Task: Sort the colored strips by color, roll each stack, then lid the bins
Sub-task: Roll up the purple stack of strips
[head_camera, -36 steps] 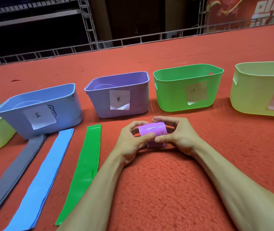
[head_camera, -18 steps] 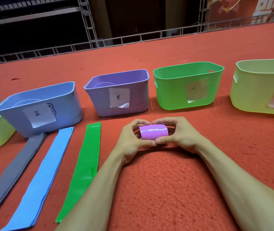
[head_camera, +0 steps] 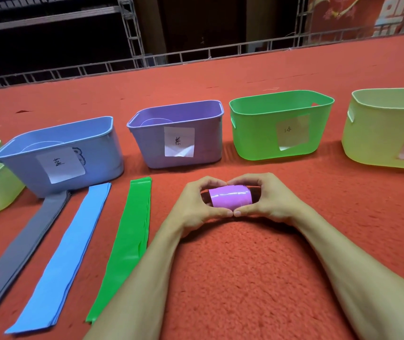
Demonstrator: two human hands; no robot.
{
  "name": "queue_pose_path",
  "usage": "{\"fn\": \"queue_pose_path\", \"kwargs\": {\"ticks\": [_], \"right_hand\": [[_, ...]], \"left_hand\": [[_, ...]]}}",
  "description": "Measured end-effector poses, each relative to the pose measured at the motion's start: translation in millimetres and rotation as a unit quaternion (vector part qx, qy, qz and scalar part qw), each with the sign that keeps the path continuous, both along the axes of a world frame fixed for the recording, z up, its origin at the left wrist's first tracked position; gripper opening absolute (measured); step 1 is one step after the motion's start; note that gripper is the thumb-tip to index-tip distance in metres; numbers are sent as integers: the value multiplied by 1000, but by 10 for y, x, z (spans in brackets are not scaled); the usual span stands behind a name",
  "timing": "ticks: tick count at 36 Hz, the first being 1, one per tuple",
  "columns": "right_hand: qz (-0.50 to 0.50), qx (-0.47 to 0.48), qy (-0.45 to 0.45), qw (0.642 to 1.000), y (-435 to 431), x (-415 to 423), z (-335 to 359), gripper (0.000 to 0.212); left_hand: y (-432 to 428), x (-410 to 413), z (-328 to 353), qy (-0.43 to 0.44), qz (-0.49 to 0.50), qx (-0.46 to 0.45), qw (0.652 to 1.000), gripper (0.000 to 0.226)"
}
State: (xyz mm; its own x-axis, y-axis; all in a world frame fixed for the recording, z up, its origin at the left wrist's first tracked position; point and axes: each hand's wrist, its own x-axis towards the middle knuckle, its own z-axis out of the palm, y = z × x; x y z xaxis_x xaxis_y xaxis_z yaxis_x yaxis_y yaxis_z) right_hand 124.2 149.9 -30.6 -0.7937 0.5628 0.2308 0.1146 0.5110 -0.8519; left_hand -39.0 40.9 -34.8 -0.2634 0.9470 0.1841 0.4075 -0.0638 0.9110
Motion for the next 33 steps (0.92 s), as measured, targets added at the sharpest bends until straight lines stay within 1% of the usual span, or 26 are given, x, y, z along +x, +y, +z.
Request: {"fn": "queue_pose_path", "kwargs": {"ticks": [5,7,9,13,22,33], "right_hand": [[3,-30,5,1000,13,1,-24,57],[2,-35,5,999,19,2,-34,58],[-2,-33,4,999,34,1,-40,58],[-10,-27,-1,1000,54,-14,-42,59],[-24,2,-13,1000,59,-51,-49,57],[-23,14,-10,1000,87,-67,-93,56]], "left_hand": [[18,-18,-30,36,17,-1,999,53],[23,-12,-34,29,17,-1,999,55],[29,-11,-36,30,18,-1,999,56],[39,-34,-31,61,23,-1,998,52],[57,-36,-6,80,44,1,996,47],[76,-54,-43,71,46,-3,996,46]]}}
